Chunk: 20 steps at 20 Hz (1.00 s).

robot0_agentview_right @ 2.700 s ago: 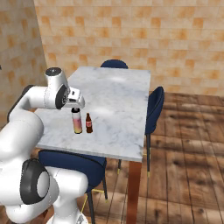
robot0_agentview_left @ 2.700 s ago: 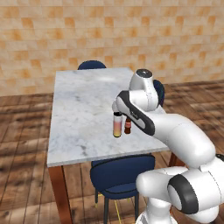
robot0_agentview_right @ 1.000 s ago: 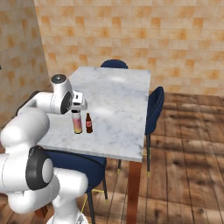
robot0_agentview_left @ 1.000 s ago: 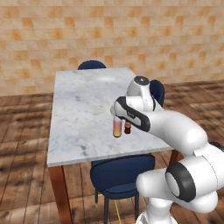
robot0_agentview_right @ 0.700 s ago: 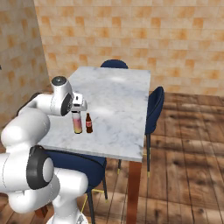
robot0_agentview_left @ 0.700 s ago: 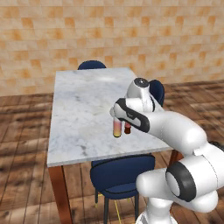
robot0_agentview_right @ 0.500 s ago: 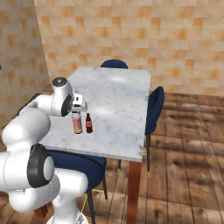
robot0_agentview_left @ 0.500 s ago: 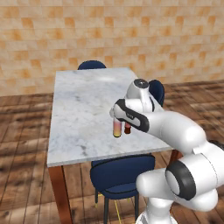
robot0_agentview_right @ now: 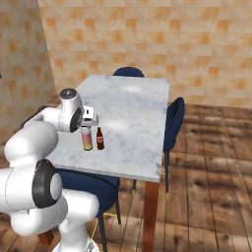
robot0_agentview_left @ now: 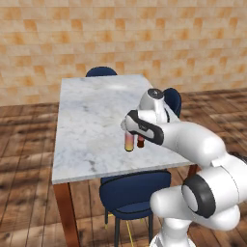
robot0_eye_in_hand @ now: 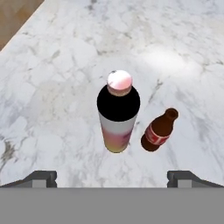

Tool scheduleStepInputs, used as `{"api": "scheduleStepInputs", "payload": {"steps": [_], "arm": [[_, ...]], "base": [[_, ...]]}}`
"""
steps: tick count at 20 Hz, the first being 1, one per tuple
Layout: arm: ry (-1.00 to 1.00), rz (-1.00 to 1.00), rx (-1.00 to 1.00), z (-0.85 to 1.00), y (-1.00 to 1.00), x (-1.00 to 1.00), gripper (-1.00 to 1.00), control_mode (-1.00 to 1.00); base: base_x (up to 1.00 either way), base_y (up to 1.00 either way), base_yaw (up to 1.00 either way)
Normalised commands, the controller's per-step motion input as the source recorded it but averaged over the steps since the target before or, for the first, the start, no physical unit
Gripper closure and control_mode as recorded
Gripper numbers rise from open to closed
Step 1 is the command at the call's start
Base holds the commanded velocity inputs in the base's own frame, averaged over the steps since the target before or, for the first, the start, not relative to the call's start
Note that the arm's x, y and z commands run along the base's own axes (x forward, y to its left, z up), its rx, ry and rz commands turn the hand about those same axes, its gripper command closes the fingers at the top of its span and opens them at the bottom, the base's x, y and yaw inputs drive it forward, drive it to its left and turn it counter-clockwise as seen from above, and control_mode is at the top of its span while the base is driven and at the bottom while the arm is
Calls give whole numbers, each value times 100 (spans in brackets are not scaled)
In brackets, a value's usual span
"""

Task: Place the large bottle from the dining counter next to the other large bottle outside the sink, and place the small bottle from the dining counter next to the other small bottle inside the sink.

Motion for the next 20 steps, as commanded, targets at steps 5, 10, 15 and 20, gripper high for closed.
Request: {"api": "scheduleStepInputs", "payload": {"steps": [5,10,15,20], "arm": [[-2,1,0,-5,10,17,-100,-100],[-1,1,0,-6,9,16,-100,-100],[-2,1,0,-4,0,8,-100,-100],[-2,0,-1,-3,1,12,-100,-100]], "base": [[0,0,0],[0,0,0],[0,0,0],[0,0,0]]}}
